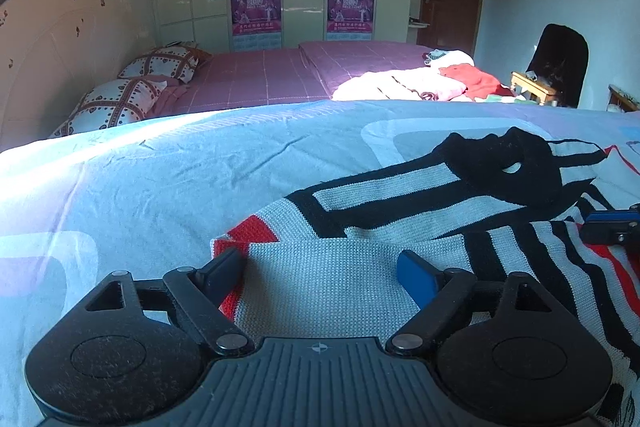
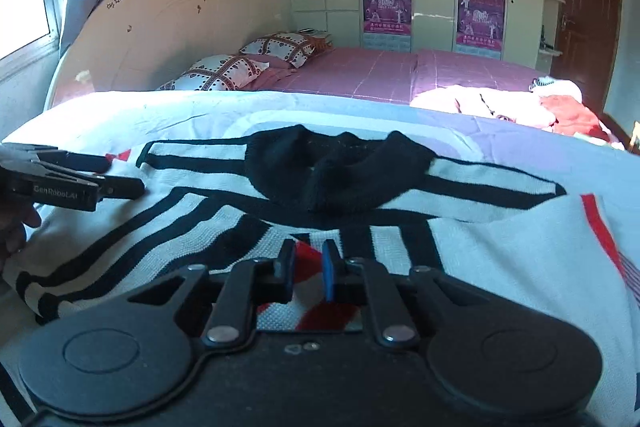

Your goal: Fold small clothes

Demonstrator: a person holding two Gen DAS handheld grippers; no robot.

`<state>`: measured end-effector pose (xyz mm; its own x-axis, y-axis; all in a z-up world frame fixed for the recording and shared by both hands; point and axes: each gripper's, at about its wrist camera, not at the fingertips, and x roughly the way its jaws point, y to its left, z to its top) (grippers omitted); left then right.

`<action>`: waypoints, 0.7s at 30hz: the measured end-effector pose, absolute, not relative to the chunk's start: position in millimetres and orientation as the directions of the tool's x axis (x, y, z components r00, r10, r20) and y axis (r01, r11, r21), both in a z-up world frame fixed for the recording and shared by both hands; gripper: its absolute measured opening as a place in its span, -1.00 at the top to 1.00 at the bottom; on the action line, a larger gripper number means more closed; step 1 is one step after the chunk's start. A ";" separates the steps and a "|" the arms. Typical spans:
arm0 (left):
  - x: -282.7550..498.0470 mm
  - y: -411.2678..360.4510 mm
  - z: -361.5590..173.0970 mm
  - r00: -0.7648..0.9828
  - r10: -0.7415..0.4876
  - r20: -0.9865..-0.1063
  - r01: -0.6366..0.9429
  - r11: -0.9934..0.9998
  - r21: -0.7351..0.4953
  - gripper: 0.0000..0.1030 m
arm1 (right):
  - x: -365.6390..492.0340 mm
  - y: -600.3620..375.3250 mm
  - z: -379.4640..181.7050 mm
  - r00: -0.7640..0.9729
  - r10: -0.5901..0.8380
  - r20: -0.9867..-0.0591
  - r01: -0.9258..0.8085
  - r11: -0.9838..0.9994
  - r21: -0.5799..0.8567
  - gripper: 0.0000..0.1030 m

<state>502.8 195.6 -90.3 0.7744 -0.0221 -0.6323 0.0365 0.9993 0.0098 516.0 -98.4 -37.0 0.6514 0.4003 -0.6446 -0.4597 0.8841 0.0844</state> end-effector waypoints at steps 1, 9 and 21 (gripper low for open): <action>503.0 194.7 -88.9 0.774 -0.017 -0.633 0.033 0.999 0.014 -0.65 | 516.7 -100.9 -34.0 0.640 0.408 -0.651 -0.464 0.881 0.096 0.75; 446.1 174.4 -57.4 0.824 -0.045 -0.565 0.012 0.998 -0.063 -0.65 | 491.3 -170.5 -0.4 0.733 0.352 -0.582 -0.365 0.926 0.099 0.66; 367.1 156.7 -61.5 0.786 0.073 -0.614 -0.074 0.997 0.024 -0.65 | 420.8 -275.8 -4.9 0.780 0.228 -0.583 -0.232 0.970 0.069 0.64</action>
